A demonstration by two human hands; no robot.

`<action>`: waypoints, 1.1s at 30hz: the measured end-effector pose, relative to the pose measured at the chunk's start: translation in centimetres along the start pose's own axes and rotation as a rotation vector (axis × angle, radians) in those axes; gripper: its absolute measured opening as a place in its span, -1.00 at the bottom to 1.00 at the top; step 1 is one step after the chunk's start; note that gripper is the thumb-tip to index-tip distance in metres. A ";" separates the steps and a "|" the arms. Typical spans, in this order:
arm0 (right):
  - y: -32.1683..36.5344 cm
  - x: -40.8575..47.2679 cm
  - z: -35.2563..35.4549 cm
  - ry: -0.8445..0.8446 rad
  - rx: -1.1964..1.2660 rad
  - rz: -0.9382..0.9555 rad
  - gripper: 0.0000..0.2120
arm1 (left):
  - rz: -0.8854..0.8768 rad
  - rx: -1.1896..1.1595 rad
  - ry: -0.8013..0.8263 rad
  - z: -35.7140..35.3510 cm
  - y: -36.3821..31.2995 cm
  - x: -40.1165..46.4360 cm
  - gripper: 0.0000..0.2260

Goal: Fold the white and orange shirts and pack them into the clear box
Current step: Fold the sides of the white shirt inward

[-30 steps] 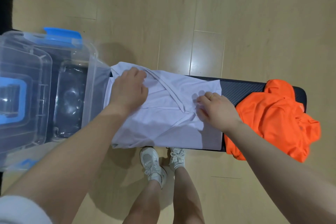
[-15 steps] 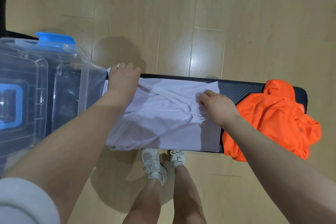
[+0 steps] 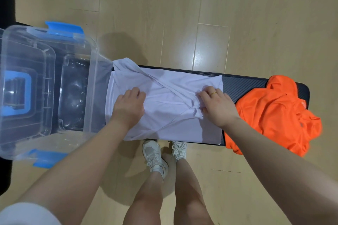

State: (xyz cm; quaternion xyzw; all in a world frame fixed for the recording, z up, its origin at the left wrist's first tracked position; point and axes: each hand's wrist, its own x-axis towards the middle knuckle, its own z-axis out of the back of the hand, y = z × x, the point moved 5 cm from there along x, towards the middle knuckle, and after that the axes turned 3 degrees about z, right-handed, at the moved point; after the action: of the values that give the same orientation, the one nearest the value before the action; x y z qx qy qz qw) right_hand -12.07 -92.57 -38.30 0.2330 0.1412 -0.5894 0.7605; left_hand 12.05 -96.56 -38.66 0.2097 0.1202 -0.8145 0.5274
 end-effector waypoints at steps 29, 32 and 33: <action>-3.6 2.4 8.1 -0.399 0.338 0.176 -0.53 | 0.085 -0.047 -0.236 6.9 1.4 5.5 -0.71; -2.6 1.3 6.2 -0.344 0.047 0.259 -0.53 | 0.067 0.069 -0.109 4.3 1.1 4.6 -0.70; -2.4 1.0 5.2 -0.308 -0.039 0.260 -0.55 | 0.063 0.114 -0.073 3.6 1.0 4.1 -0.68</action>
State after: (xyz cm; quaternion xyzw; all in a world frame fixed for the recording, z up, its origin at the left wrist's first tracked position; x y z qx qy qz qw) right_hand -14.38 -96.62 -34.78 0.1419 0.0033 -0.5120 0.8472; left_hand 10.74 -101.80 -37.41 0.2133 0.0477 -0.8101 0.5440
